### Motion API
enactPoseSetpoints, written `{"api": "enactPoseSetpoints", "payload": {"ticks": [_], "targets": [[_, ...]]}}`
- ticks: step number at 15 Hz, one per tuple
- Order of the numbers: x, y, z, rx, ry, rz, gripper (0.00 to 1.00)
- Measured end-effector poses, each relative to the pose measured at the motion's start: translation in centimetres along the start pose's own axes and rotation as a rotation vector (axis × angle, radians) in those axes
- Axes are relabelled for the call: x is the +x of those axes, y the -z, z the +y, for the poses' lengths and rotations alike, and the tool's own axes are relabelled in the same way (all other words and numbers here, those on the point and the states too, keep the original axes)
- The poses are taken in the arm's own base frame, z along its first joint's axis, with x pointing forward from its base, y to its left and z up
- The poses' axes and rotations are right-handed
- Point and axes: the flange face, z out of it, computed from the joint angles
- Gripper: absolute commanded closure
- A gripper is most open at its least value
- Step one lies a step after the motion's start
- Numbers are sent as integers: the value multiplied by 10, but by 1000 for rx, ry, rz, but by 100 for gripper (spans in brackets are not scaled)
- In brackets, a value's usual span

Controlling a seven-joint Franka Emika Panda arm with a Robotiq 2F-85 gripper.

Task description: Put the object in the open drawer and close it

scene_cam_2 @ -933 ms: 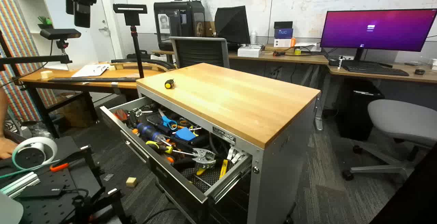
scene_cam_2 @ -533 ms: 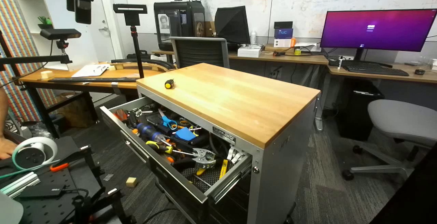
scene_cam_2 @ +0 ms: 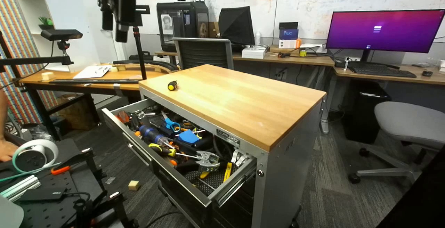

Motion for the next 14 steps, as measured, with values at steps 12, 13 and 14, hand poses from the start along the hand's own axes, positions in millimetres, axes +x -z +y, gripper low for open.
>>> {"api": "enactPoseSetpoints", "payload": {"ticks": [12, 13, 14], "targets": [[206, -149, -146, -236, 200, -5, 0], [220, -160, -156, -258, 214, 17, 0], [230, -171, -164, -276, 224, 31, 0]]}}
